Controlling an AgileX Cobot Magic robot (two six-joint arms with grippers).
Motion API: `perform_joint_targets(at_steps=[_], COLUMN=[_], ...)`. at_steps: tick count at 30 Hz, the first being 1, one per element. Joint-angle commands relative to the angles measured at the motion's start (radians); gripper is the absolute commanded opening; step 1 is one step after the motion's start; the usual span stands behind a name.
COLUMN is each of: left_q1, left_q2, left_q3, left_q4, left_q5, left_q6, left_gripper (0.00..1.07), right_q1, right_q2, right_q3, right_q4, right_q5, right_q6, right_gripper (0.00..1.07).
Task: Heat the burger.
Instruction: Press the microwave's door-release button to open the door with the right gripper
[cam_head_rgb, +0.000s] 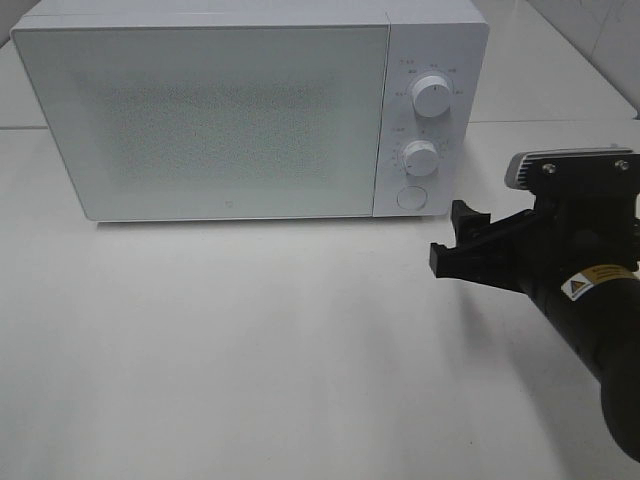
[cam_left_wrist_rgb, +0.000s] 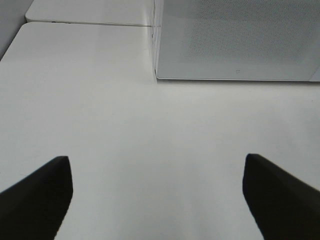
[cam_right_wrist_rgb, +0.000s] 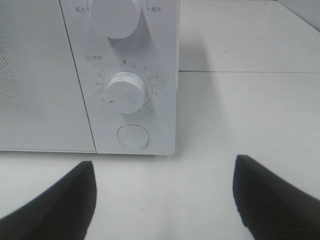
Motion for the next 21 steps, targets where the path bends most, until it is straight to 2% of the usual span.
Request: perform_joint_targets(at_steps=[1,13,19,21], left_q1=[0.003,0.003,0.003,0.003], left_q2=[-0.015,-0.015,-0.015,-0.015], left_q3=[0.002,0.002,0.002,0.002], left_q4=[-0.001,-0.001,-0.001,-0.001], left_q5=[0.001,0.001,0.001,0.001], left_q6=[-0.003,-0.003,-0.003,-0.003], left_gripper=[0.84,0.84,0.84,0.84], right_q1=[0.039,0.058,0.058,0.058], right_q2=[0.033,0.048,0.048,0.048], right_q3=[-0.041,-0.080,-0.080,-0.080], right_q4=[0.040,0.067,0.067,0.066], right_q5=[0.000,0.026,0.033,0.042], right_q6=[-0.033,0.045,0.268,0.437], right_gripper=[0.75,0.72,0.60,0.50])
